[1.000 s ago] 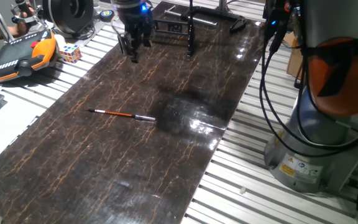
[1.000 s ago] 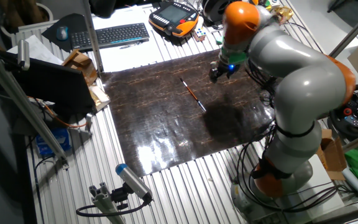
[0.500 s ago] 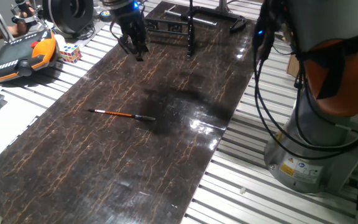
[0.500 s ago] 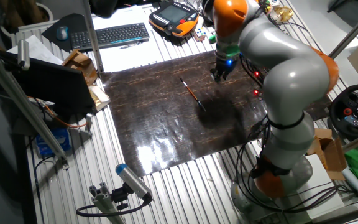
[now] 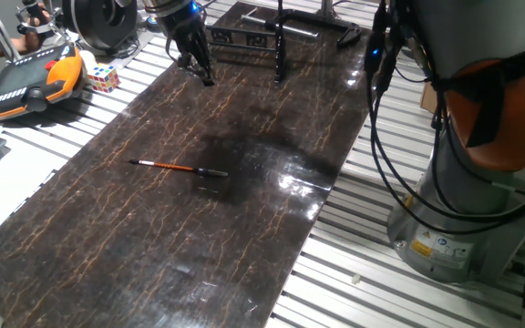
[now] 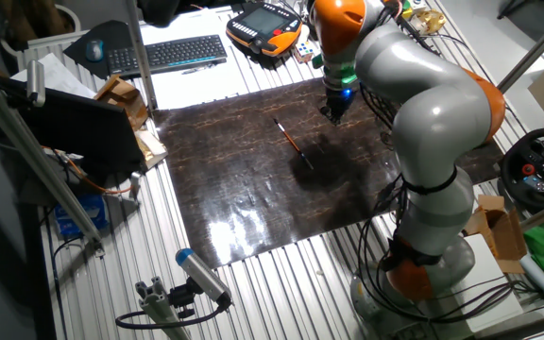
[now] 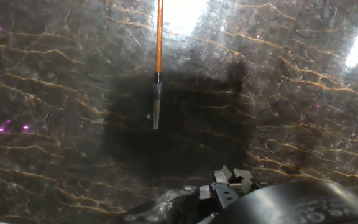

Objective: Place the brush on the pen rack

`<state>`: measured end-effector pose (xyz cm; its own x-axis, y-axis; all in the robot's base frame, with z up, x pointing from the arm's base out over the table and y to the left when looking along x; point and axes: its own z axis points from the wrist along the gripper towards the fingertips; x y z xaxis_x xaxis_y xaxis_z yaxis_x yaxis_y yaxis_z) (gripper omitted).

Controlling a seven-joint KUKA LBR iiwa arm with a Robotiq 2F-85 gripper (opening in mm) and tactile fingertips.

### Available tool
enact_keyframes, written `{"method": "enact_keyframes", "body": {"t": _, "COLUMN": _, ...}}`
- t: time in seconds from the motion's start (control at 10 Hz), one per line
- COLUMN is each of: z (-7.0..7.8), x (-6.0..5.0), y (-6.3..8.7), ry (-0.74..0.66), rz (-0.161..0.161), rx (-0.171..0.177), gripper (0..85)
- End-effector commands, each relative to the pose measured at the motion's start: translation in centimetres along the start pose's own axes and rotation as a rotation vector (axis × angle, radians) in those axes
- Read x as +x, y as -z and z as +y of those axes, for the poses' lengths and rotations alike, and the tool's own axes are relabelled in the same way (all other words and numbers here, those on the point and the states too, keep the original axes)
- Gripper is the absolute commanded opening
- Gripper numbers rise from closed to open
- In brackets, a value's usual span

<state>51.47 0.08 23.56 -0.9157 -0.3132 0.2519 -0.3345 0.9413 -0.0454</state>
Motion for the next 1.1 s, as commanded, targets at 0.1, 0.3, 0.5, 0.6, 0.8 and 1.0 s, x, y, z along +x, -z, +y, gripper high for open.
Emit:
{"method": "enact_keyframes", "body": {"t": 0.1, "z": 0.0, "x": 0.0, "y": 0.01, "ry": 0.003, "rz": 0.001, "rx": -0.002, "gripper": 1.0}}
{"method": "enact_keyframes", "body": {"t": 0.3, "z": 0.0, "x": 0.0, "y": 0.01, "ry": -0.021, "rz": -0.039, "rx": -0.048, "gripper": 1.0}}
{"method": "enact_keyframes", "body": {"t": 0.5, "z": 0.0, "x": 0.0, "y": 0.01, "ry": -0.095, "rz": -0.017, "rx": -0.123, "gripper": 1.0}}
{"method": "enact_keyframes", "body": {"t": 0.6, "z": 0.0, "x": 0.0, "y": 0.01, "ry": -0.127, "rz": -0.021, "rx": -0.098, "gripper": 1.0}}
{"method": "enact_keyframes", "body": {"t": 0.8, "z": 0.0, "x": 0.0, "y": 0.01, "ry": -0.124, "rz": 0.07, "rx": -0.091, "gripper": 1.0}}
{"method": "enact_keyframes", "body": {"t": 1.0, "z": 0.0, "x": 0.0, "y": 0.01, "ry": -0.146, "rz": 0.082, "rx": -0.088, "gripper": 1.0}}
